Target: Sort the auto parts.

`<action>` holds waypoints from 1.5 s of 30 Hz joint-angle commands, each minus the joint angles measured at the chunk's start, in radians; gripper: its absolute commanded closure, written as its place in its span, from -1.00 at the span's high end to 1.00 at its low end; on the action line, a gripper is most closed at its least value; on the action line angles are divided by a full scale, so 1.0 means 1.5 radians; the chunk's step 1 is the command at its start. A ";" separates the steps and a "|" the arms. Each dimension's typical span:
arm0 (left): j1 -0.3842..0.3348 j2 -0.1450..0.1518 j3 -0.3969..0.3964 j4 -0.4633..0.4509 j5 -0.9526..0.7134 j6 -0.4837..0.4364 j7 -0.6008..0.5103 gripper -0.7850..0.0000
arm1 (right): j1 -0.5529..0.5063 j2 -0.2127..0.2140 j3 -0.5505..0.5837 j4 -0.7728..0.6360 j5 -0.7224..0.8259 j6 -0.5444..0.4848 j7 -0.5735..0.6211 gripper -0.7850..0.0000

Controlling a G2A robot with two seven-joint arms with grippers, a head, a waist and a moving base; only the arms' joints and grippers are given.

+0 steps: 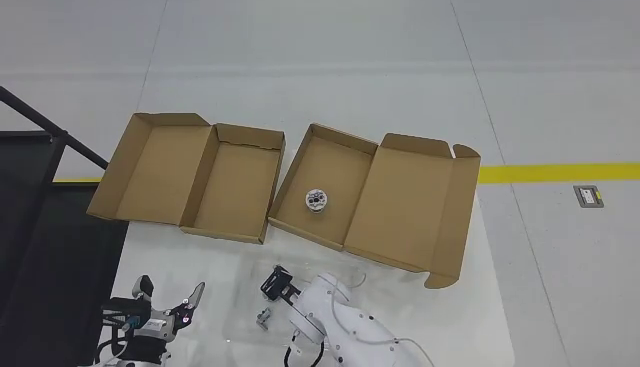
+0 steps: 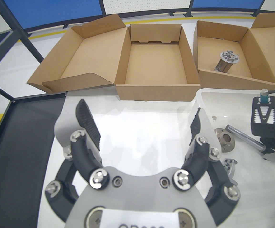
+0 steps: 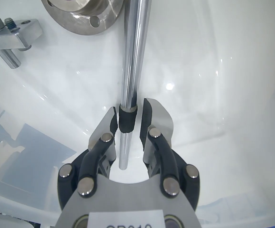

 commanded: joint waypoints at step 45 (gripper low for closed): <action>0.000 0.000 0.000 0.000 0.000 0.000 0.000 1.00 | 0.026 0.022 0.254 -0.239 0.125 0.213 -0.187 -1.00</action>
